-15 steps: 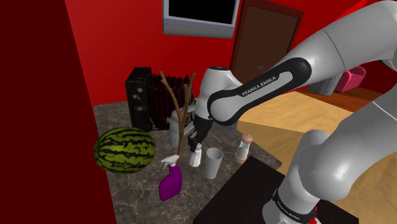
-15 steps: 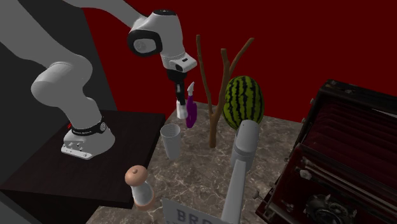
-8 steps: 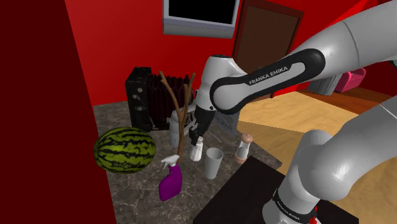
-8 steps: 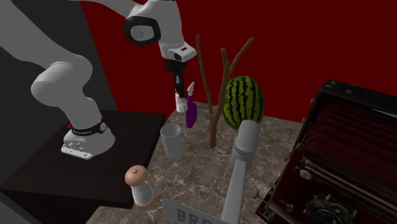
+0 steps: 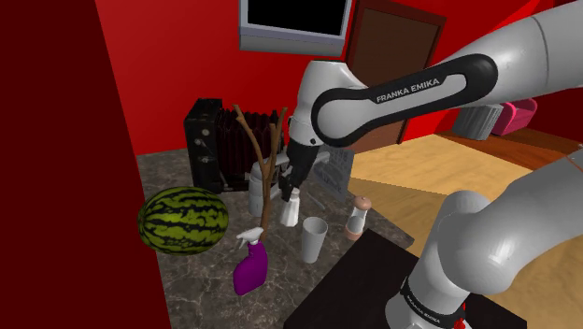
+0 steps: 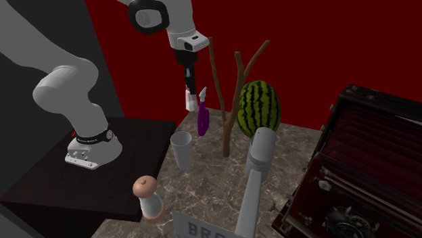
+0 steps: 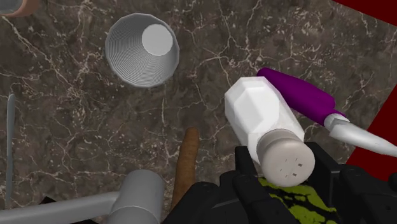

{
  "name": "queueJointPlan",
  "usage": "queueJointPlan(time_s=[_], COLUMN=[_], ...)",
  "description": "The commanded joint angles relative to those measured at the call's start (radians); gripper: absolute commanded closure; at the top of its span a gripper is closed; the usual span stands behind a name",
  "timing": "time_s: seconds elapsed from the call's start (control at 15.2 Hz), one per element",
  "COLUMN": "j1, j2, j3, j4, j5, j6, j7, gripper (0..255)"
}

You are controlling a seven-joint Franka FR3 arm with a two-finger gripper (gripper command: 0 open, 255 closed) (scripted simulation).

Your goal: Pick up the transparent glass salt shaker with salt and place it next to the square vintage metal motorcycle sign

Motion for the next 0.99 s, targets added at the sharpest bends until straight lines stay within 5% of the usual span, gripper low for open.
queueJointPlan(time_s=[0.0, 0.92], j1=[-0.001, -0.006], j2=[-0.011, -0.055], j3=[-0.001, -0.009], j4=[0.019, 0.177], j5=[-0.002, -0.015], j6=[-0.03, -0.232], j7=[0.002, 0.015], gripper=[255, 255])
